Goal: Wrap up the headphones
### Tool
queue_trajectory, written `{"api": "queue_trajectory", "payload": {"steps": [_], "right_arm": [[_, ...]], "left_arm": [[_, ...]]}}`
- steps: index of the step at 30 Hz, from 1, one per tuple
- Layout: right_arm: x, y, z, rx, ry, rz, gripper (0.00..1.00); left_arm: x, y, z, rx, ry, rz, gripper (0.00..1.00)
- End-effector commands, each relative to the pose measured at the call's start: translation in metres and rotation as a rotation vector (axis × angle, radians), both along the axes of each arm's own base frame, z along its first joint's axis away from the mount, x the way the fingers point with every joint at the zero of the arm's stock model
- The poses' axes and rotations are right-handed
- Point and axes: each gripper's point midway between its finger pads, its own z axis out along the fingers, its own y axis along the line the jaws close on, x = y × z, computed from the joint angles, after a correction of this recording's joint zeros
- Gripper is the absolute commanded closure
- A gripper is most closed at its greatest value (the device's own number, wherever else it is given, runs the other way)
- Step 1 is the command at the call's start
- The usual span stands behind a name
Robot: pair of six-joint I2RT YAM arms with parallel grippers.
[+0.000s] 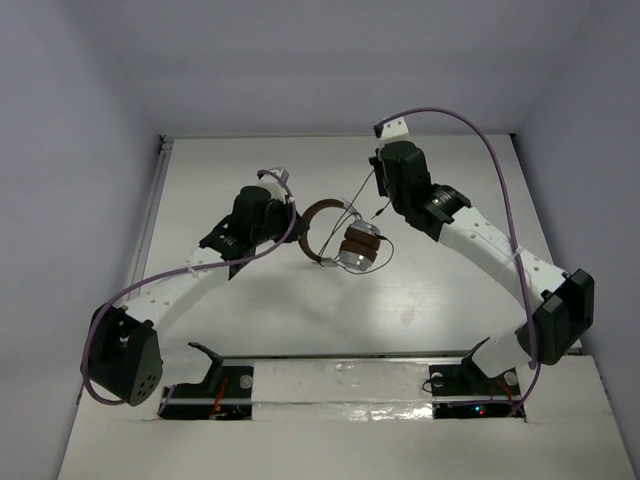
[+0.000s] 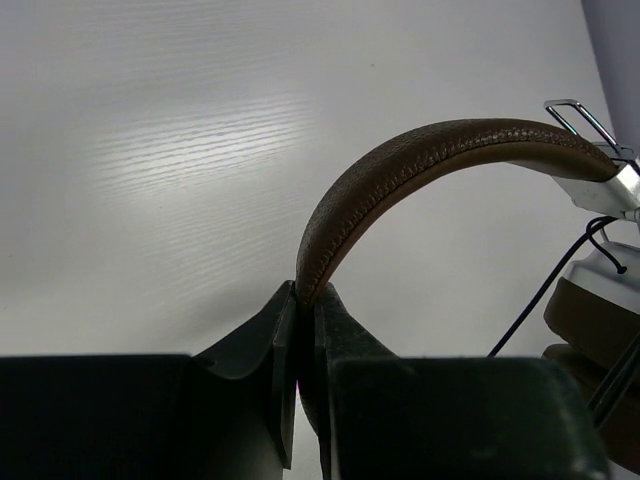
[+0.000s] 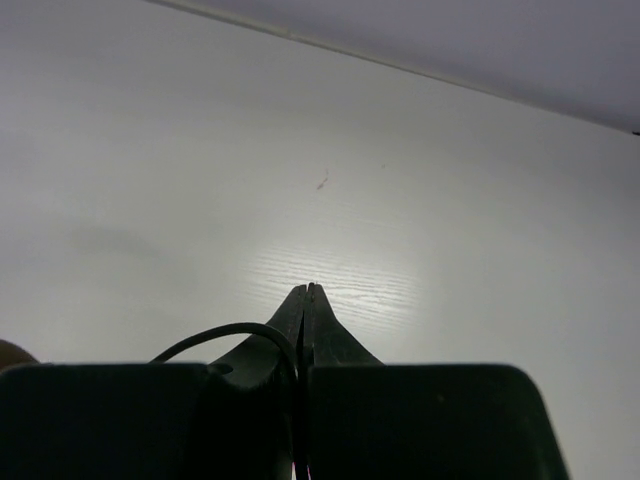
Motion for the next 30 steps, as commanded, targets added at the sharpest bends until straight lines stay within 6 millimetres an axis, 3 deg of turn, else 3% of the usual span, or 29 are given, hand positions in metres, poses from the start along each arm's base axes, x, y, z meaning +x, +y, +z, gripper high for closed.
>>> {"api": "queue_trajectory", "payload": {"steps": [1,3,4,6,8,10,16,22,26,30], "right_arm": [[0.006,-0.011,0.011,0.024,-0.061,-0.062,1.00],[0.007,-0.024,0.012,-0.003,-0.074,-0.108,1.00],[0.007,-0.027,0.012,-0.012,-0.079,-0.121,1.00],[0.005,-0.033,0.017,-0.031,-0.091,-0.139,1.00],[0.004,-0.035,0.020,-0.031,-0.092,-0.138,1.00],[0.002,-0.028,0.018,-0.002,-0.076,-0.108,1.00],[-0.016,0.008,-0.009,0.173,0.022,0.055,1.00],[-0.033,0.046,-0.027,0.347,0.070,0.225,1.00],[-0.048,0.071,-0.018,0.488,0.061,0.355,1.00],[-0.063,0.094,-0.012,0.663,0.074,0.454,1.00]], "left_arm": [[0.001,-0.027,0.072,-0.144,-0.147,-0.140,1.00],[0.004,-0.026,0.075,-0.131,-0.151,-0.172,1.00],[0.006,-0.028,0.086,-0.129,-0.174,-0.186,1.00],[0.014,-0.023,0.079,-0.072,-0.150,-0.173,1.00],[0.018,-0.018,0.088,-0.035,-0.171,-0.184,1.00],[0.021,-0.015,0.104,-0.133,-0.201,-0.209,1.00],[0.027,0.008,0.127,-0.304,-0.218,-0.194,1.00],[0.031,0.009,0.152,-0.347,-0.254,-0.183,1.00],[0.038,0.015,0.167,-0.403,-0.285,-0.148,1.00],[0.035,0.008,0.176,-0.530,-0.272,-0.158,1.00]]}}
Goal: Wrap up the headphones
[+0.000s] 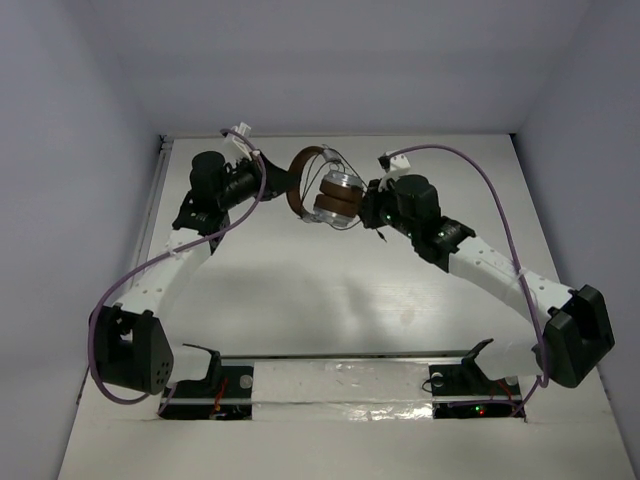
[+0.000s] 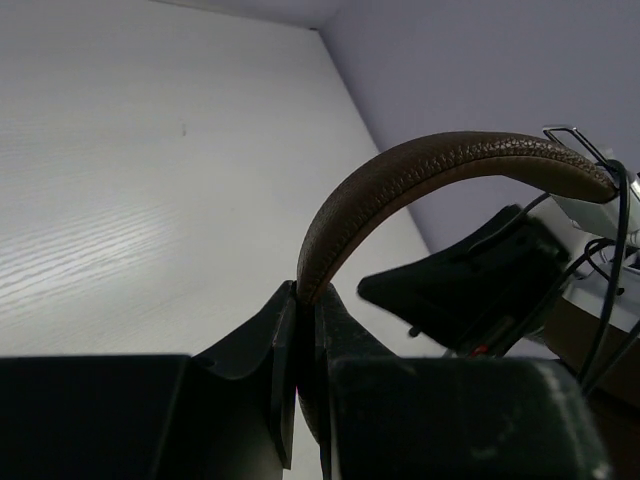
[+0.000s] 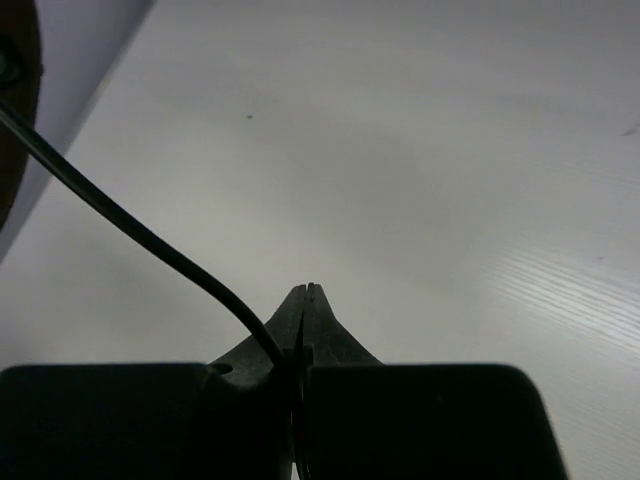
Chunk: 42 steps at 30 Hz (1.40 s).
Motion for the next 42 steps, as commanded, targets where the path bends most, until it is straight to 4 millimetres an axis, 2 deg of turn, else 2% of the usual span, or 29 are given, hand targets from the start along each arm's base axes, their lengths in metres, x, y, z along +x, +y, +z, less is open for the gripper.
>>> {"api": "queue_trajectory", "payload": {"steps": [1,2,9,15,17,20,24,26,28,30,31,32,34,35,38,40,41,42], "right_arm": [[-0.014,0.030,0.045,0.261,-0.057,0.127,1.00],[-0.016,0.033,0.052,0.301,-0.077,0.143,1.00],[-0.036,0.040,0.052,0.457,-0.031,0.196,1.00],[-0.046,0.045,0.038,0.556,0.035,0.216,0.97],[-0.044,0.046,0.024,0.549,0.061,0.205,0.96],[-0.046,0.049,0.017,0.545,0.079,0.221,0.92],[-0.045,0.054,-0.003,0.520,0.131,0.229,0.90],[-0.046,0.055,-0.012,0.506,0.157,0.234,0.90],[-0.054,0.058,-0.022,0.497,0.187,0.255,0.90],[-0.057,0.056,-0.025,0.501,0.181,0.254,1.00],[-0.058,0.052,-0.028,0.496,0.178,0.239,1.00],[-0.058,0.051,-0.029,0.493,0.178,0.231,1.00],[-0.059,0.047,-0.033,0.479,0.185,0.218,1.00],[-0.062,0.044,-0.035,0.478,0.185,0.213,1.00],[-0.070,0.047,-0.038,0.472,0.192,0.219,1.00],[-0.078,0.054,-0.037,0.462,0.189,0.249,1.00],[-0.084,0.060,-0.037,0.454,0.192,0.271,1.00],[-0.086,0.064,-0.036,0.442,0.194,0.283,1.00]], "left_arm": [[-0.008,-0.005,0.056,-0.194,-0.113,-0.025,1.00],[-0.008,-0.005,0.062,-0.231,-0.117,-0.017,1.00],[0.008,0.012,0.068,-0.317,-0.113,0.143,1.00],[0.020,0.031,0.052,-0.396,-0.064,0.296,1.00],[0.022,0.034,0.042,-0.406,-0.040,0.323,1.00],[0.031,0.042,0.028,-0.397,-0.020,0.387,1.00],[0.042,0.041,0.009,-0.378,0.009,0.435,1.00],[0.046,0.034,-0.003,-0.361,0.029,0.444,1.00],[0.052,0.032,-0.007,-0.353,0.030,0.470,1.00],[0.059,0.026,-0.023,-0.324,0.060,0.478,1.00],[0.061,0.022,-0.025,-0.322,0.063,0.475,1.00],[0.063,0.017,-0.034,-0.305,0.080,0.477,1.00],[0.069,0.018,-0.043,-0.283,0.091,0.515,1.00],[0.073,0.019,-0.053,-0.269,0.113,0.530,1.00],[0.077,0.016,-0.071,-0.240,0.149,0.581,1.00],[0.082,0.015,-0.076,-0.228,0.155,0.605,1.00],[0.081,0.010,-0.086,-0.207,0.177,0.605,1.00],[0.085,0.014,-0.089,-0.192,0.175,0.632,1.00]]}}
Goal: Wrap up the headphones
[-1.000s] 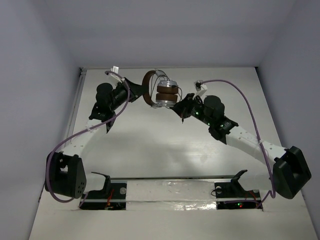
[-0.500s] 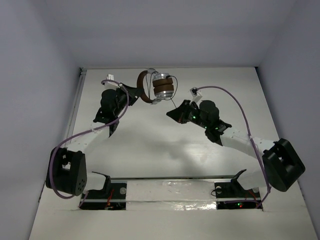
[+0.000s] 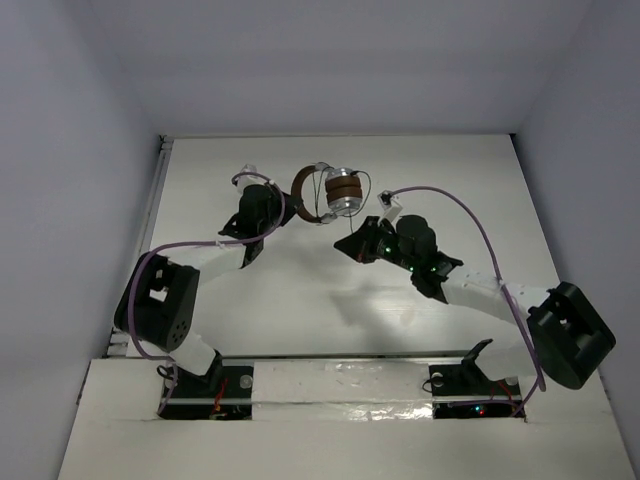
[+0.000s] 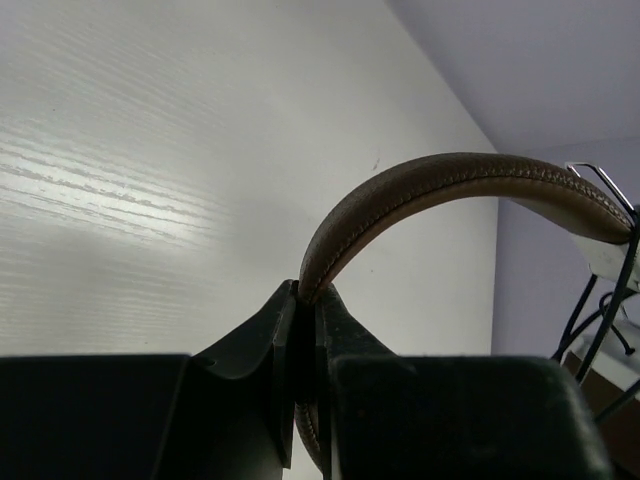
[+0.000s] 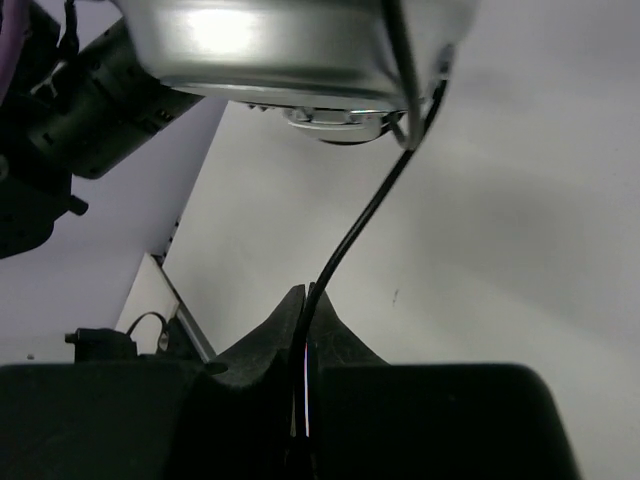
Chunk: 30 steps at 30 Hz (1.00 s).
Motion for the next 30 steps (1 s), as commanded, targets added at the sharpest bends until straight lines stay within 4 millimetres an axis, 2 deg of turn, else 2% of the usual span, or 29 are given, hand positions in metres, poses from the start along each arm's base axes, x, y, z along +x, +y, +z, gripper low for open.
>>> {"api": "queue_trajectory", "payload": {"steps": [1,3,5,7,11,12,13,16,18,21,25,28,29,30], "right_arm": [[-0.017,0.017,0.019,0.012,-0.056,0.072,1.00],[-0.024,0.026,0.018,0.001,-0.047,0.099,1.00],[-0.021,0.032,0.014,-0.011,-0.039,0.090,1.00],[-0.020,0.037,0.000,-0.040,-0.007,0.092,1.00],[-0.014,0.047,-0.018,-0.098,0.012,0.078,1.00],[-0.017,0.050,-0.019,-0.103,0.015,0.090,0.99],[-0.017,0.051,-0.016,-0.097,0.010,0.092,0.99],[-0.016,0.051,-0.002,-0.088,-0.017,0.078,0.98],[-0.013,0.049,0.009,-0.086,-0.033,0.058,0.95],[-0.011,0.045,0.015,-0.078,-0.041,0.029,0.87],[-0.005,0.040,0.008,-0.111,-0.016,-0.016,0.77],[0.002,0.031,-0.001,-0.159,0.006,-0.076,0.64],[0.009,0.024,-0.002,-0.178,0.001,-0.130,0.53],[0.009,0.020,-0.003,-0.195,0.006,-0.143,0.49]], "left_arm": [[0.030,0.002,0.055,-0.036,-0.147,0.109,1.00],[0.030,-0.001,0.047,-0.019,-0.129,0.110,1.00],[0.028,-0.005,0.045,-0.023,-0.126,0.102,1.00],[0.025,-0.009,0.047,-0.046,-0.129,0.084,1.00],[0.020,-0.019,0.053,-0.066,-0.132,0.044,1.00],[0.019,-0.020,0.052,-0.046,-0.129,0.048,1.00],[0.022,-0.017,0.055,-0.007,-0.139,0.054,1.00],[0.019,-0.016,0.042,0.073,-0.116,0.065,1.00],[0.019,-0.014,0.026,0.122,-0.085,0.080,1.00],[0.016,-0.016,0.003,0.169,-0.047,0.067,1.00],[0.015,-0.031,-0.025,0.228,0.016,0.010,1.00],[0.017,-0.046,-0.046,0.282,0.063,-0.046,1.00],[0.021,-0.050,-0.055,0.303,0.092,-0.057,1.00],[0.022,-0.051,-0.061,0.313,0.105,-0.067,1.00]]}}
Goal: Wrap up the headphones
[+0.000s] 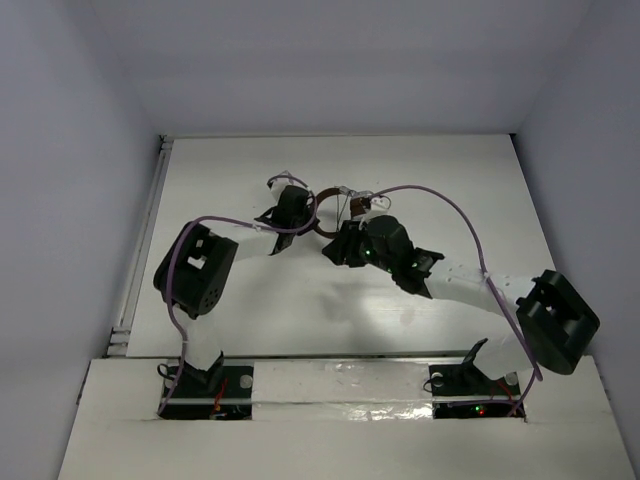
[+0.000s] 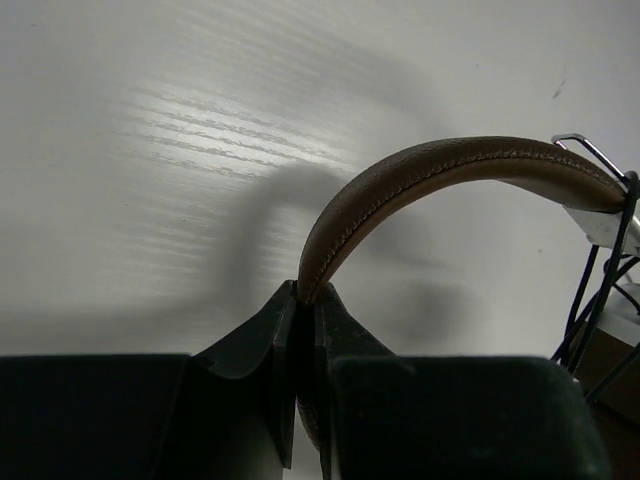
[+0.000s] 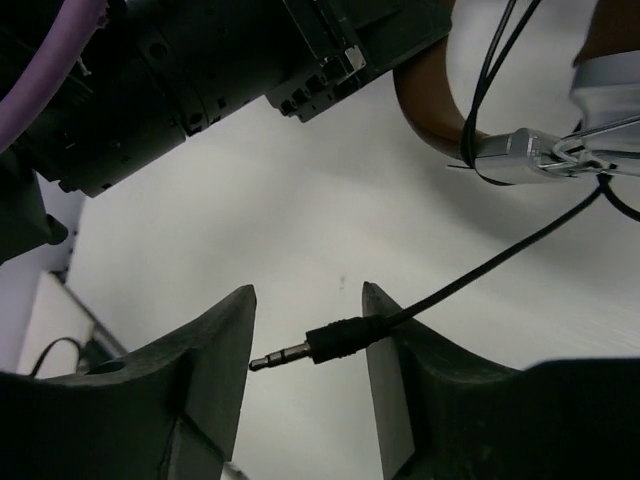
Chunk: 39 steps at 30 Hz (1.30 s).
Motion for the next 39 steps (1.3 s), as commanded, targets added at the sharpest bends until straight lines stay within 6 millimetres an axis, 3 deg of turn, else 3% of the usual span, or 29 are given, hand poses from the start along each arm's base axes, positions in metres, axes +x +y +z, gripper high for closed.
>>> {"api": "queue_trajectory", "payload": {"steps": [1,8,14,16,18,19,20,22,23,25,26,27,29,32,37,39], "right_arm": [[0.012,-0.006,0.028,-0.010,-0.065,-0.078,0.46],[0.016,-0.035,0.079,-0.041,-0.166,-0.167,0.32],[0.027,-0.052,0.101,-0.123,-0.234,-0.230,0.32],[0.025,-0.060,0.120,-0.102,-0.277,-0.249,0.41],[0.023,-0.067,0.135,-0.090,-0.309,-0.267,0.77],[0.022,-0.071,0.142,-0.081,-0.322,-0.276,0.87],[0.019,-0.077,0.155,-0.059,-0.346,-0.286,0.92],[0.014,-0.083,0.167,-0.040,-0.373,-0.293,0.92],[0.011,-0.090,0.177,-0.023,-0.390,-0.305,0.88],[0.007,-0.098,0.184,-0.016,-0.405,-0.318,0.81],[0.006,-0.103,0.188,-0.016,-0.415,-0.337,0.69],[0.002,-0.109,0.195,-0.004,-0.429,-0.343,0.61],[0.001,-0.117,0.201,-0.013,-0.443,-0.366,0.43],[-0.001,-0.134,0.214,-0.022,-0.461,-0.423,0.30],[-0.010,-0.169,0.241,0.002,-0.513,-0.531,0.17],[-0.014,-0.186,0.250,0.022,-0.538,-0.593,0.17]], "left_arm": [[0.019,-0.019,0.020,0.007,-0.051,-0.034,1.00],[0.029,-0.026,-0.004,0.057,-0.004,-0.058,1.00],[0.033,-0.027,-0.012,0.084,0.015,-0.062,1.00],[0.036,-0.024,-0.011,0.106,0.005,-0.055,1.00],[0.040,-0.021,-0.010,0.138,-0.001,-0.046,1.00],[0.043,-0.020,-0.009,0.151,-0.005,-0.043,1.00],[0.047,-0.020,-0.008,0.167,-0.003,-0.041,1.00],[0.052,-0.018,-0.008,0.207,-0.009,-0.044,1.00],[0.055,-0.019,-0.008,0.218,-0.006,-0.047,1.00],[0.056,-0.019,-0.004,0.230,-0.019,-0.057,0.84],[0.056,-0.017,0.002,0.226,-0.032,-0.054,0.79],[0.055,-0.016,0.007,0.225,-0.046,-0.049,0.69],[0.053,-0.014,0.024,0.210,-0.081,-0.049,0.59],[0.049,-0.018,0.052,0.193,-0.126,-0.062,0.43],[0.038,-0.008,0.103,0.162,-0.226,-0.054,0.24],[0.027,-0.003,0.140,0.120,-0.305,-0.055,0.23]]}}
